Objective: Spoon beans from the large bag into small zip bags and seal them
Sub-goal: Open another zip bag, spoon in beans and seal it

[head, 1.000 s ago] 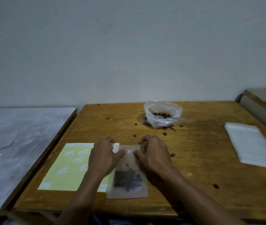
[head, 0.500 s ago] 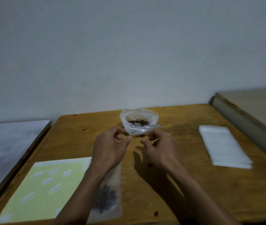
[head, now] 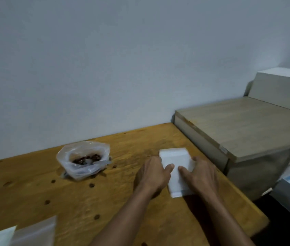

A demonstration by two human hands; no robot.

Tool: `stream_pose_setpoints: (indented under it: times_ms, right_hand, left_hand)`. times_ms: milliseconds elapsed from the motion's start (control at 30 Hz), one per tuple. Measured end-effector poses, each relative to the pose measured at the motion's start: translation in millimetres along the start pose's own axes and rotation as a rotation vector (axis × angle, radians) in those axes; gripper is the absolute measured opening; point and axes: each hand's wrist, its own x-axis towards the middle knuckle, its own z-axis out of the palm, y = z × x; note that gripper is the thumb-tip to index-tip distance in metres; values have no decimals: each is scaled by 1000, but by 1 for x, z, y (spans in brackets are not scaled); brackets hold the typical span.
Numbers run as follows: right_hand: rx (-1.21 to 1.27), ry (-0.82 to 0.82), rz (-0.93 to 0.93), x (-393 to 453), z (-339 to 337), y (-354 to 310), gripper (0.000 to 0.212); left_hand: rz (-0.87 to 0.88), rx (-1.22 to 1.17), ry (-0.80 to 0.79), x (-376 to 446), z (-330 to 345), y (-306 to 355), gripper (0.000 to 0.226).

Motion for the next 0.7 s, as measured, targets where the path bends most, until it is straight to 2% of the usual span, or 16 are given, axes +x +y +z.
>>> stream_pose_setpoints:
  times_ms: [200, 267, 333, 500, 633, 700]
  right_hand:
    - [16, 122, -45, -4, 5, 0, 57]
    - [59, 179, -71, -6, 3, -2, 48]
    - [234, 200, -61, -5, -5, -8, 38]
    - [695, 24, -47, -12, -29, -30, 11]
    - [838, -212, -50, -28, -25, -56, 11]
    - [896, -320, -68, -35, -18, -72, 17]
  left_hand:
    - [56, 154, 36, 7, 17, 4, 38]
    - [48, 103, 38, 6, 17, 4, 34]
    - [-22, -44, 46, 4, 11, 5, 41]
    - [-230, -611, 19, 1, -32, 9, 63]
    - [-246, -907, 78, 2, -82, -8, 45]
    - [-170, -843, 173, -5, -108, -25, 35]
